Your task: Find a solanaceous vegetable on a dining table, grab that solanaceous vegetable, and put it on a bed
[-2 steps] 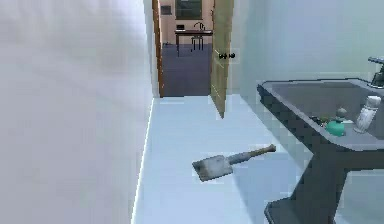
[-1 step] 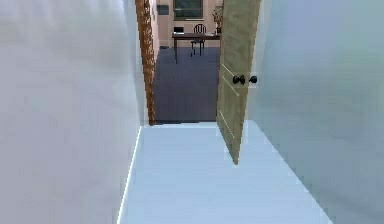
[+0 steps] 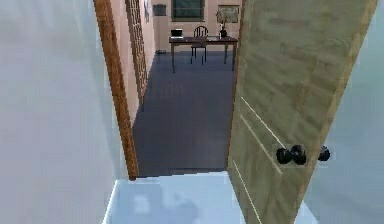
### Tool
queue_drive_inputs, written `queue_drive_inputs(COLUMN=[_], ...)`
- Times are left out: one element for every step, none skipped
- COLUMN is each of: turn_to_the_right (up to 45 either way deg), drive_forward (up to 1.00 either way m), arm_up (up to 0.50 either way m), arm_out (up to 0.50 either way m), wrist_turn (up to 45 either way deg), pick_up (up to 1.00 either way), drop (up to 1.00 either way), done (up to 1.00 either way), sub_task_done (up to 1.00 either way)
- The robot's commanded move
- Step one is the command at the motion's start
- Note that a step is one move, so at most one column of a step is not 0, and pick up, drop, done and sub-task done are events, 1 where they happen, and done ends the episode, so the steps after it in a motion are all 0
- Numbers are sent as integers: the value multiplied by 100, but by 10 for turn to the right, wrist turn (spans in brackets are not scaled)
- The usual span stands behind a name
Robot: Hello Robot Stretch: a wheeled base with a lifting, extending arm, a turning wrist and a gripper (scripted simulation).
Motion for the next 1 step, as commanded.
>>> queue_drive_inputs(turn_to_the_right=[-30], drive_forward=[0], arm_up=[0], arm_out=[0], wrist_turn=[0], pick_up=[0], drop=[0], done=[0], sub_task_done=[0])
